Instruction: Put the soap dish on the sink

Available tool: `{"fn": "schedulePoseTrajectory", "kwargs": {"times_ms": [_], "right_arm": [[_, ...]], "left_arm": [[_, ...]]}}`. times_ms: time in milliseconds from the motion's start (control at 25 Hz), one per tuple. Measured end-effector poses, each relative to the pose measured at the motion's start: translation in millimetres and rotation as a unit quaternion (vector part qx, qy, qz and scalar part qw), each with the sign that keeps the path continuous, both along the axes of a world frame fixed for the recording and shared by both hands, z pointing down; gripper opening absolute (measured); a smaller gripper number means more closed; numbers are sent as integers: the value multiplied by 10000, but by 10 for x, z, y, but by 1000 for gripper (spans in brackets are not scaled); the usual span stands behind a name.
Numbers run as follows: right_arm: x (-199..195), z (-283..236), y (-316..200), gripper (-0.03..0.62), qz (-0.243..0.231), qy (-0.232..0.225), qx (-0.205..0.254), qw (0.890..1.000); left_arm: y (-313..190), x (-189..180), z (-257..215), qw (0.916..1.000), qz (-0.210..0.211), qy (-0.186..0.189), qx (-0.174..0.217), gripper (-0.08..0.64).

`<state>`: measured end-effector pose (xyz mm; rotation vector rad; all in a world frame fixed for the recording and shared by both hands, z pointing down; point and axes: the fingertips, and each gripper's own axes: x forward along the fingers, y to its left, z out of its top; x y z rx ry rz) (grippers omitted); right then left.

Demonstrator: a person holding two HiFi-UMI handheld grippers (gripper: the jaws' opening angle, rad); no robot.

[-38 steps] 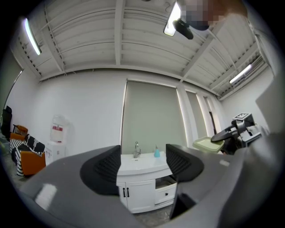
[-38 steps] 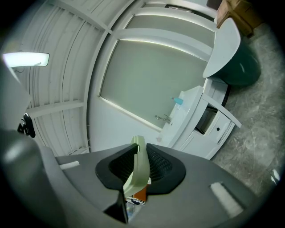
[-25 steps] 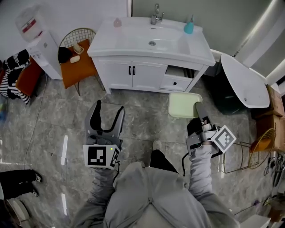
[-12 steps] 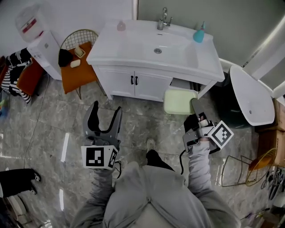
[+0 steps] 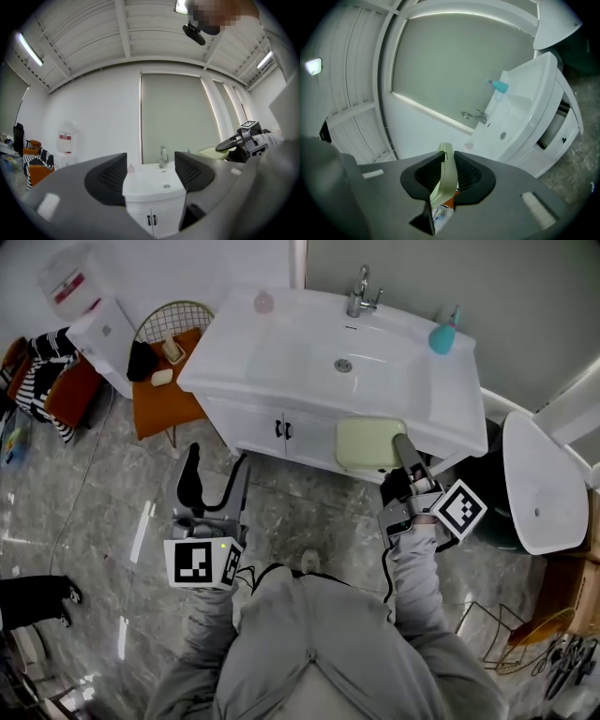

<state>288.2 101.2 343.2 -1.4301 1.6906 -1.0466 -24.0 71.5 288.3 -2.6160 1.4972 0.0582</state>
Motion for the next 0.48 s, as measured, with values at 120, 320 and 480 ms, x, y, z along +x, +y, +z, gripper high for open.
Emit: {"fn": "schedulePoseTrajectory", "kwargs": {"times_ms": [120, 320, 480], "right_arm": [[76, 18, -270, 61, -73, -13, 7, 10000], [126, 51, -674, 61, -141, -94, -4, 9999], [152, 114, -983, 61, -123, -87, -55, 9999]], "left_arm": [[-130, 78, -14, 9999, -86, -85, 14, 345], [-389, 163, -18, 9998, -152, -143, -8, 345], [-693, 195, 21, 9998, -123, -131, -26, 345]]}}
